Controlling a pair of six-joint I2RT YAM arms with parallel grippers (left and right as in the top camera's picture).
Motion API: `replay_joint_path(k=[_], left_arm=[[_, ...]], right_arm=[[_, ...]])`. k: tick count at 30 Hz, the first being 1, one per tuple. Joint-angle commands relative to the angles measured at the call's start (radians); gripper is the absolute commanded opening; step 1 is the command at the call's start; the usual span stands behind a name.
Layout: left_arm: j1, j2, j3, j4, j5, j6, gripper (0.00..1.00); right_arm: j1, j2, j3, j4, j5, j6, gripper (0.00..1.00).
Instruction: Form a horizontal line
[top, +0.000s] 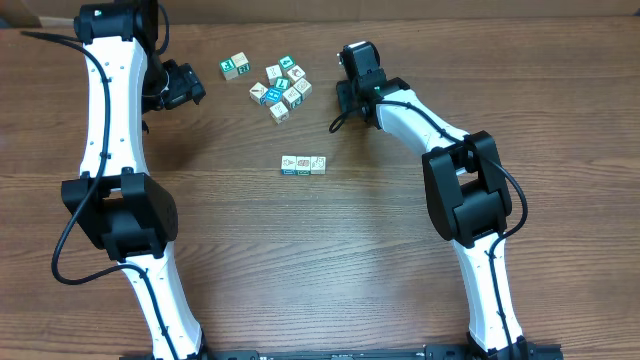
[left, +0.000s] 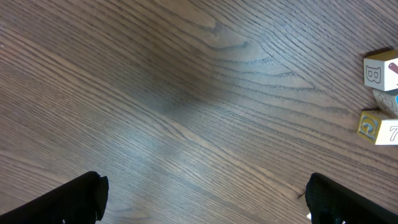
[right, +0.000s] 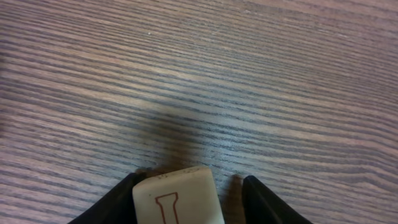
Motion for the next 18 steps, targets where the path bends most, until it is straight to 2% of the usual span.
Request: replay_joint_path(k=[1, 10, 13, 18], left_arm=[[-0.006, -0.001, 0.004, 0.001, 0.002, -0.004, 1.0], [-0.006, -0.001, 0.004, 0.001, 0.002, -0.003, 1.0], [-0.006, -0.001, 0.004, 0.001, 0.002, -0.003, 1.0], [-0.006, -0.001, 0.004, 0.001, 0.002, -0.003, 1.0]], right_arm=[[0.002, 0.018, 0.01, 0.001, 0.004, -0.002, 0.46], [0.004, -0.111, 0.011, -0.047, 0.003, 0.012, 0.29], [0.004, -0.18, 0.011, -0.096, 0.004, 0.051, 0.28], [0.006, -0.338, 0.011, -0.317, -0.016, 0.213, 0.23]])
